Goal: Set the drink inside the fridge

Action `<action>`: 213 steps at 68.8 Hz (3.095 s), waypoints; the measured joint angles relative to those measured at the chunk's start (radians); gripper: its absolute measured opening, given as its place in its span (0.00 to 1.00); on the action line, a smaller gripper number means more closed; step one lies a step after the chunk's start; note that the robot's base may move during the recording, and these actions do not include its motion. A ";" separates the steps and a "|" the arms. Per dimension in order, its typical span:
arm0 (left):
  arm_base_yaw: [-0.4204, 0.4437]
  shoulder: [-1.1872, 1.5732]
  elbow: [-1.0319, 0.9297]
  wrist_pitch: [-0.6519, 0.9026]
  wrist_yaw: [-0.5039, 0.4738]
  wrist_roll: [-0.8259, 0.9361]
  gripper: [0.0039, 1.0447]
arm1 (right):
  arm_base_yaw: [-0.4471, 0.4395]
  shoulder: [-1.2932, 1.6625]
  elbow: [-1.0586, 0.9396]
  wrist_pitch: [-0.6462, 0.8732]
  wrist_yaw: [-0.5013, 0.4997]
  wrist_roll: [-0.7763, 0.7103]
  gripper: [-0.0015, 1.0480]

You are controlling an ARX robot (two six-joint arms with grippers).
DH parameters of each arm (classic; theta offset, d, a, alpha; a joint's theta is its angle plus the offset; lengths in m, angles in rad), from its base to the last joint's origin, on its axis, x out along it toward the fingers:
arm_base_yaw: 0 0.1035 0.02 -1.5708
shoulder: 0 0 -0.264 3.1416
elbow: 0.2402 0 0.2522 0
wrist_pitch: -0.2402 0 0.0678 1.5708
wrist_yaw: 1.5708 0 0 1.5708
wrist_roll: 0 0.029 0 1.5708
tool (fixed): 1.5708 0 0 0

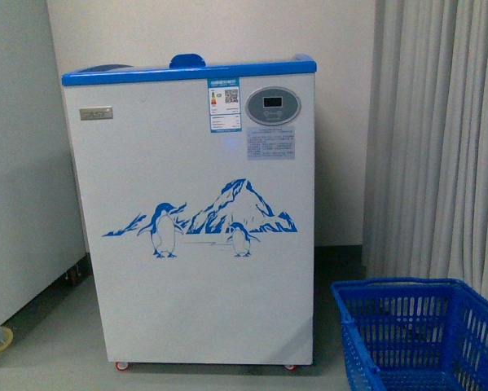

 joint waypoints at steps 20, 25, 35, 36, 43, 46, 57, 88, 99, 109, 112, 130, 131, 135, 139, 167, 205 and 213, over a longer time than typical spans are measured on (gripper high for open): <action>0.000 0.000 0.000 0.000 0.000 0.000 0.92 | 0.000 0.000 0.000 0.000 0.000 0.000 0.93; 0.000 0.000 0.000 0.000 0.000 0.000 0.92 | 0.000 0.000 0.000 0.000 0.000 0.000 0.93; 0.000 0.000 0.000 0.000 0.000 0.000 0.92 | 0.000 0.000 0.000 0.000 0.000 0.000 0.93; 0.000 0.000 0.000 0.000 0.000 0.000 0.92 | 0.000 0.000 0.000 0.000 0.000 0.000 0.93; 0.000 0.000 0.000 0.000 0.000 0.000 0.92 | 0.000 0.000 0.000 0.000 0.000 0.000 0.93; 0.000 0.000 0.000 0.000 0.000 0.000 0.92 | 0.000 0.000 0.000 0.000 0.000 0.000 0.93; 0.000 0.000 0.000 0.000 0.000 0.000 0.92 | 0.000 0.000 0.000 0.000 0.001 0.000 0.93; 0.000 0.000 0.000 0.000 0.000 0.000 0.92 | -0.071 0.428 0.172 -0.233 0.190 -0.045 0.93; 0.000 0.000 0.000 0.000 0.000 0.000 0.92 | -0.230 1.089 0.276 0.175 0.138 -0.370 0.93; 0.000 0.000 0.000 0.000 0.000 0.000 0.92 | -0.308 1.641 0.393 0.439 0.148 -0.702 0.93; 0.000 0.000 0.000 0.000 0.000 0.000 0.92 | -0.322 1.741 0.429 0.468 0.149 -0.759 0.93; 0.000 0.000 0.000 0.000 0.000 0.000 0.92 | -0.319 2.243 0.645 0.500 0.138 -0.911 0.93; 0.000 0.000 0.000 0.000 0.000 0.000 0.92 | -0.317 2.270 0.660 0.501 0.138 -0.914 0.93; 0.000 0.000 0.000 0.000 0.000 0.000 0.92 | -0.313 2.354 0.704 0.510 0.140 -0.921 0.93; 0.000 0.000 0.000 0.000 0.000 0.000 0.92 | -0.312 2.419 0.740 0.519 0.142 -0.923 0.93; 0.000 0.000 0.000 0.000 0.000 0.000 0.92 | -0.300 2.789 0.968 0.535 0.110 -0.898 0.93; 0.000 0.000 0.000 0.000 0.000 0.000 0.92 | -0.315 2.946 1.110 0.554 0.111 -0.857 0.85; 0.000 0.000 0.000 0.000 0.000 0.000 0.92 | -0.317 2.950 1.101 0.560 0.107 -0.845 0.71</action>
